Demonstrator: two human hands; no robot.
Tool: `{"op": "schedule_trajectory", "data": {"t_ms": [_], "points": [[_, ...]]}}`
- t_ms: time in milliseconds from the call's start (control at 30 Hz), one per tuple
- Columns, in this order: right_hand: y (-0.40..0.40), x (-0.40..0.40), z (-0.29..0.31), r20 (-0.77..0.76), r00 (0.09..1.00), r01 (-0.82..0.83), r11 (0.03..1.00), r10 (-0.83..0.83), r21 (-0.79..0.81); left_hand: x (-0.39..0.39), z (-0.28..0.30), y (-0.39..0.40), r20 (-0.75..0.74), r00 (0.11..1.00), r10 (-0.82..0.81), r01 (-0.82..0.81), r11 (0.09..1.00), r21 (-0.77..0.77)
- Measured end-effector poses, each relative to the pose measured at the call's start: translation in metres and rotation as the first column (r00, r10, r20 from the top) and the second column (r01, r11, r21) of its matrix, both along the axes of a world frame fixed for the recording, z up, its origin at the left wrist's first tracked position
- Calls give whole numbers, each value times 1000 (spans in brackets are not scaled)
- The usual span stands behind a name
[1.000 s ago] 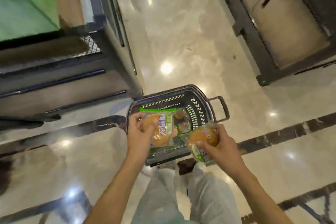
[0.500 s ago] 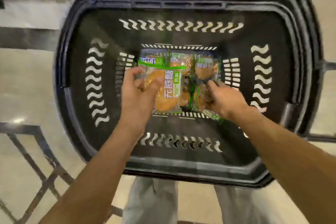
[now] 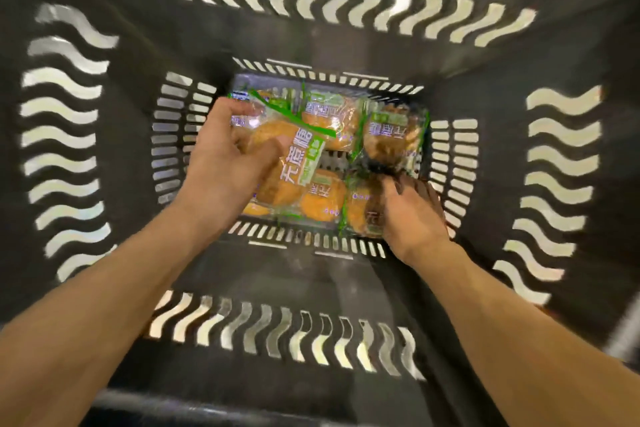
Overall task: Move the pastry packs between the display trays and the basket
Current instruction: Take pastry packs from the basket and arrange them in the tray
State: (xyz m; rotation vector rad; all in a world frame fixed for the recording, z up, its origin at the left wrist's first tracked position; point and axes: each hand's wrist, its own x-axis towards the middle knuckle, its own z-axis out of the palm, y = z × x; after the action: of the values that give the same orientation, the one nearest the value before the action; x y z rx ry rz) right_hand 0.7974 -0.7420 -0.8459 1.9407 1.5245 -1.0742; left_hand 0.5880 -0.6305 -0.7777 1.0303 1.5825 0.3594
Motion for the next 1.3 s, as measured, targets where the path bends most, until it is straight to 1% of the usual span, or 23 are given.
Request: {"op": "schedule_trajectory", "data": {"t_ms": [100,133,167,233,267,333,400,433,500,533,600,633,700,767,800,833,933,1000,1133,1200,1233,1300], "points": [[4,2,35,-30,998,50,998,-51,-45,3,0,5,-63,993,-95,96,995,3],[6,4,53,-40,999,32,999,-33,-39,6,3,5,-78,988,-132,132,991,0],[9,7,73,-46,999,4,1000,-4,2,8,3,5,-89,982,-166,166,986,-6],[12,19,119,-57,998,-29,986,39,164,19,3,6,-115,954,-277,278,961,-11],[12,28,141,-63,997,-26,966,43,259,26,2,6,-147,924,-352,354,935,-14],[10,49,177,-114,994,58,893,-7,447,44,1,6,-181,860,-478,479,877,-40],[9,68,206,-195,979,153,817,-51,555,67,-1,4,-186,793,-581,581,812,-61],[9,76,217,-200,979,146,788,-30,599,78,-6,2,-198,754,-626,623,778,-83],[8,89,229,-131,991,73,722,25,688,102,-15,0,-215,667,-713,713,695,-92],[7,95,230,-88,995,37,708,35,705,113,-21,0,-238,606,-759,763,640,-95],[4,104,221,-24,999,-9,718,36,696,135,-34,3,-324,466,-823,837,528,-140],[2,108,213,-10,999,-20,715,38,699,146,-42,6,-362,407,-839,856,489,-170],[-4,110,195,-16,999,-12,680,35,733,161,-56,12,-442,284,-851,887,408,-215],[-9,109,183,-51,999,35,624,8,781,169,-74,14,-585,106,-804,938,276,-210],[-10,108,180,-77,997,64,597,-5,800,171,-83,13,-658,35,-752,957,215,-195],[-10,108,178,-97,995,85,577,-10,812,171,-88,11,-711,11,-703,963,199,-181],[-9,109,177,-103,995,89,567,-7,819,165,-89,-7,-771,71,-633,935,312,-170],[-10,111,175,-68,998,56,560,-1,827,153,-93,-23,-744,91,-662,916,349,-199],[-15,118,171,-36,999,32,555,-4,831,139,-100,-39,-671,88,-736,907,338,-251],[-17,123,168,-27,999,33,558,-18,829,145,-104,-36,-657,121,-744,902,359,-240],[-17,124,166,-19,1000,28,558,-22,829,148,-105,-34,-660,122,-741,899,364,-242],[-19,124,165,-10,1000,20,555,-21,831,152,-105,-32,-672,92,-735,892,361,-272]]}}
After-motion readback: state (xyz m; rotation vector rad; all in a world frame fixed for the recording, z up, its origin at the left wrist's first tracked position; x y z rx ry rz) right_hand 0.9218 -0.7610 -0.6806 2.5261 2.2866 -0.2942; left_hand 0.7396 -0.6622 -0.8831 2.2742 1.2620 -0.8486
